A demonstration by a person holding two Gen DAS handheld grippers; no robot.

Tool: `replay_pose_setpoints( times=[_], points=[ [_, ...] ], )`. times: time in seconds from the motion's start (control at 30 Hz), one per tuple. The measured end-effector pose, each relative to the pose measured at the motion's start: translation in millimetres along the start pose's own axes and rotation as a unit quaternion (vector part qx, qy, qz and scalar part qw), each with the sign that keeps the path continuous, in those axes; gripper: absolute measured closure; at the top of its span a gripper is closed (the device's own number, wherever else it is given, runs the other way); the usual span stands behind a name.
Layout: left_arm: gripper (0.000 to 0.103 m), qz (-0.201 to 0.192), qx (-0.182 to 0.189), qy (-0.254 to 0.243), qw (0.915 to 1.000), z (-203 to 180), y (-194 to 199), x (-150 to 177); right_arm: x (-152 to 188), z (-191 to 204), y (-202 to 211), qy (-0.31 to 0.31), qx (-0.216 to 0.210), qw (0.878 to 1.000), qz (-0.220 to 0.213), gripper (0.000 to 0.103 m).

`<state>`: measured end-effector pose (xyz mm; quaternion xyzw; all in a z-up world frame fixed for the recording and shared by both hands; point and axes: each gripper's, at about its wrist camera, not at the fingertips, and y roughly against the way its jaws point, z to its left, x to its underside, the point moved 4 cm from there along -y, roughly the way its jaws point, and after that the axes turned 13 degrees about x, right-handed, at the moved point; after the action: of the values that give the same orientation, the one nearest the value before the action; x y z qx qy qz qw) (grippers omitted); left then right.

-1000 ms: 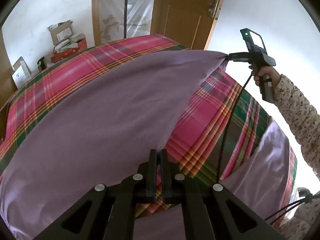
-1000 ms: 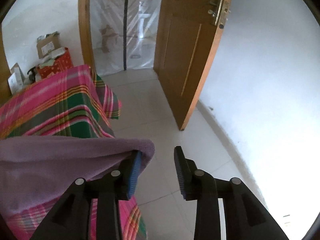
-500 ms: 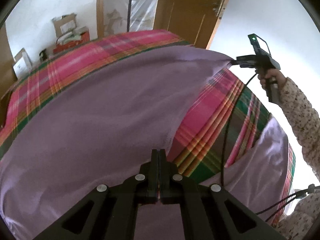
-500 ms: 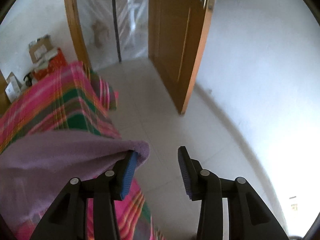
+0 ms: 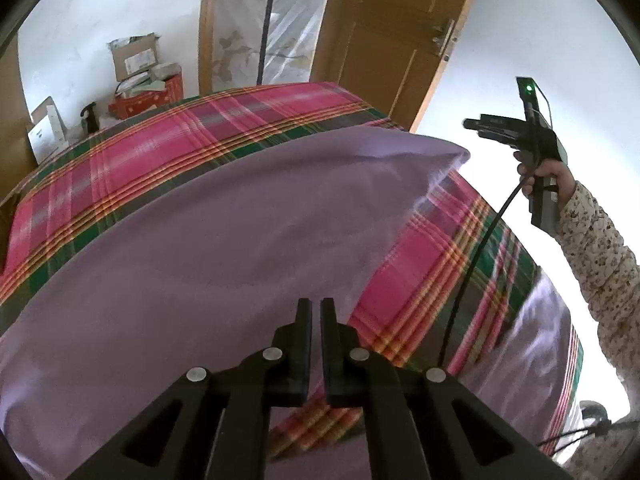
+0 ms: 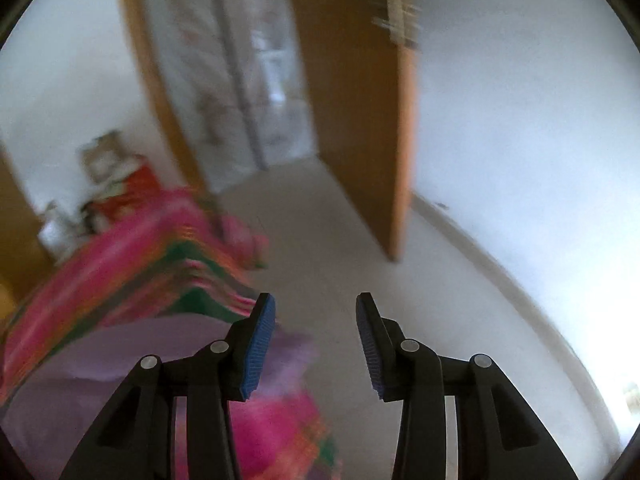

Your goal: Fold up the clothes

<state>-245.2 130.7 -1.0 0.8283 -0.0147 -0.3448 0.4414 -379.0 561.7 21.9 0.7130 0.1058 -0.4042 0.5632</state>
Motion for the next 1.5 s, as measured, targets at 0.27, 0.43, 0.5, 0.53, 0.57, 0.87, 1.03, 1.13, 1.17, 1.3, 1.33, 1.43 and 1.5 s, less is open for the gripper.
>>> replay_pose_setpoints(
  times=[0.27,0.43,0.5,0.53,0.57,0.87,1.03,1.13,1.17,1.3,1.33,1.43,1.5],
  points=[
    [0.099,0.008,0.012,0.023,0.9996,10,-18,-5,2,84,-41,0.109,-0.087,0.989,0.054,0.060],
    [0.093,0.019,0.016,0.033,0.9991,17,-26,-5,19,85,-55,0.122,-0.098,0.985,0.078,0.058],
    [0.093,0.025,0.017,0.034,0.9989,17,-31,-3,25,86,-54,0.125,-0.102,0.984,0.074,0.058],
    [0.093,0.028,0.017,0.035,0.9989,16,-33,-3,26,86,-52,0.126,-0.103,0.984,0.070,0.058],
    [0.093,0.029,0.017,0.035,0.9988,16,-34,-2,28,86,-50,0.126,-0.104,0.984,0.065,0.058],
    [0.093,0.033,0.022,0.048,0.9980,18,-39,0,44,98,-34,0.167,-0.078,0.983,0.019,0.066],
    [0.093,0.032,0.024,0.052,0.9979,18,-40,0,46,114,-31,0.203,-0.062,0.977,-0.002,0.084],
    [0.093,0.031,0.025,0.053,0.9978,18,-38,1,47,116,-30,0.214,-0.050,0.976,-0.006,0.094],
    [0.093,0.031,0.026,0.053,0.9978,19,-37,2,45,116,-30,0.212,-0.047,0.976,-0.009,0.095],
    [0.093,0.031,0.027,0.052,0.9978,19,-36,3,33,117,-29,0.198,-0.038,0.979,-0.023,0.096],
    [0.093,0.031,0.027,0.052,0.9978,19,-36,3,30,118,-29,0.195,-0.035,0.980,-0.027,0.096],
    [0.093,0.032,0.028,0.051,0.9978,19,-35,3,22,119,-28,0.184,-0.028,0.982,-0.037,0.097],
    [0.093,0.031,0.030,0.052,0.9977,20,-34,4,16,119,-27,0.177,-0.023,0.983,-0.044,0.097]
  ],
)
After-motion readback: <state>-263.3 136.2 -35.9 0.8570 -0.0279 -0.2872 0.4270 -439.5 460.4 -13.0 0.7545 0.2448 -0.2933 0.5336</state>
